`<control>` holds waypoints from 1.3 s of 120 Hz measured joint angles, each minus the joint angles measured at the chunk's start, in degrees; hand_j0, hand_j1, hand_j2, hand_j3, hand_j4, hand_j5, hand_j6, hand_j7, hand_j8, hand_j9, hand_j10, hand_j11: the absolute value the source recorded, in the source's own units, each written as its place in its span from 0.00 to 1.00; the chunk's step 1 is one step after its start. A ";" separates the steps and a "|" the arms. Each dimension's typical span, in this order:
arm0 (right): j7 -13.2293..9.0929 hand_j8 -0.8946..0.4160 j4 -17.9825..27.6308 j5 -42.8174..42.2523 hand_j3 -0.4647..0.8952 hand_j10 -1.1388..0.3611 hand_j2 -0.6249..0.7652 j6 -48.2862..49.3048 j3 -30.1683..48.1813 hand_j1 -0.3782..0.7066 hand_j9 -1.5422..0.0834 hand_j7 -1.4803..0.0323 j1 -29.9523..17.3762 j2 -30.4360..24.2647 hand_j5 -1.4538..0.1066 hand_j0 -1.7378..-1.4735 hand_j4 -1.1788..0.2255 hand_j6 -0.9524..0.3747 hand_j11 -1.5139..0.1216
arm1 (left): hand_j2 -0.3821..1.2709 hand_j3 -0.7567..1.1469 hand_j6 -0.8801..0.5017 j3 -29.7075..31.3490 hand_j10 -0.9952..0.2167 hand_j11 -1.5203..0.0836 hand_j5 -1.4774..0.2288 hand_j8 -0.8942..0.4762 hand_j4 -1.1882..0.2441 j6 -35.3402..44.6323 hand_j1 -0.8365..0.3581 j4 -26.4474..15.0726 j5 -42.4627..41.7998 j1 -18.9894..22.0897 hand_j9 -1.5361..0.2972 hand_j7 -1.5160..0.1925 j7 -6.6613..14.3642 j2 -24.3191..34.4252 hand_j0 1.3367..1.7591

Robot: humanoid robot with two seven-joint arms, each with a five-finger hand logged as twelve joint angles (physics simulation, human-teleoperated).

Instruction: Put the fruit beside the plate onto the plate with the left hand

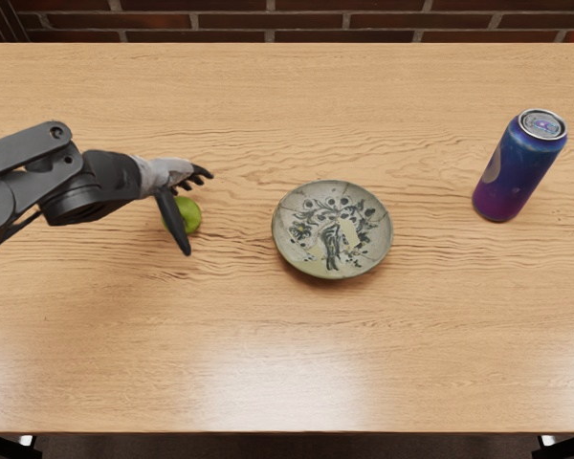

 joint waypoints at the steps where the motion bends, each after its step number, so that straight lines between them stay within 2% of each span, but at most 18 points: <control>1: 0.00 0.67 0.00 0.00 0.34 0.75 0.45 0.00 0.00 0.05 0.93 0.96 0.00 0.00 0.92 0.30 0.83 0.70 0.91 | 0.25 0.40 0.54 0.07 0.72 0.85 0.77 0.56 0.74 0.06 0.87 0.00 0.03 0.00 0.75 0.79 0.00 0.00 0.76; 21: 0.00 0.67 0.00 0.01 0.34 0.75 0.45 0.00 0.00 0.05 0.93 0.96 0.00 0.00 0.92 0.30 0.83 0.70 0.91 | 0.27 0.40 0.43 0.87 0.58 0.72 0.65 0.44 0.63 0.56 0.71 -0.01 0.22 -0.01 0.63 0.67 0.00 -0.18 0.76; 52: 0.00 0.67 0.00 0.01 0.34 0.75 0.45 0.00 -0.01 0.05 0.93 0.96 0.00 0.00 0.92 0.30 0.83 0.70 0.91 | 0.31 0.40 0.28 1.15 0.44 0.56 0.50 0.34 0.49 0.62 0.52 0.02 0.28 0.25 0.50 0.52 0.00 0.44 0.76; 82: 0.00 0.67 0.00 0.00 0.34 0.75 0.45 0.00 0.00 0.05 0.93 0.96 0.00 0.00 0.92 0.30 0.83 0.70 0.91 | 0.50 0.40 0.18 1.30 0.38 0.42 0.39 0.33 0.38 0.43 0.47 0.17 0.23 0.52 0.39 0.41 -0.04 0.87 0.76; 102: 0.00 0.67 0.00 0.01 0.34 0.75 0.45 0.00 0.00 0.05 0.93 0.96 0.00 0.00 0.92 0.30 0.83 0.70 0.91 | 0.51 0.40 0.20 1.14 0.41 0.37 0.32 0.37 0.35 -0.03 0.46 0.25 -0.81 -0.68 0.33 0.35 0.00 0.87 0.75; 109: 0.00 0.67 0.00 0.01 0.34 0.75 0.45 0.00 0.00 0.05 0.93 0.96 0.00 0.00 0.92 0.30 0.83 0.70 0.91 | 0.53 0.40 0.20 0.94 0.40 0.36 0.30 0.38 0.34 -0.28 0.46 0.26 -2.80 -2.74 0.32 0.33 0.02 0.88 0.75; 122: 0.00 0.67 0.00 0.02 0.34 0.75 0.45 0.00 0.00 0.05 0.93 0.96 0.00 0.00 0.92 0.30 0.83 0.70 0.91 | 0.52 0.40 0.20 0.61 0.43 0.35 0.29 0.38 0.33 -0.48 0.46 0.26 -5.51 -5.96 0.30 0.32 0.03 0.12 0.75; 156: 0.00 0.67 0.00 0.01 0.34 0.75 0.45 0.00 0.00 0.05 0.93 0.96 0.00 0.00 0.92 0.30 0.83 0.70 0.91 | 0.52 0.40 0.20 -0.32 0.42 0.33 0.28 0.38 0.32 -0.59 0.48 0.27 -6.84 -10.43 0.29 0.30 0.04 -5.96 0.75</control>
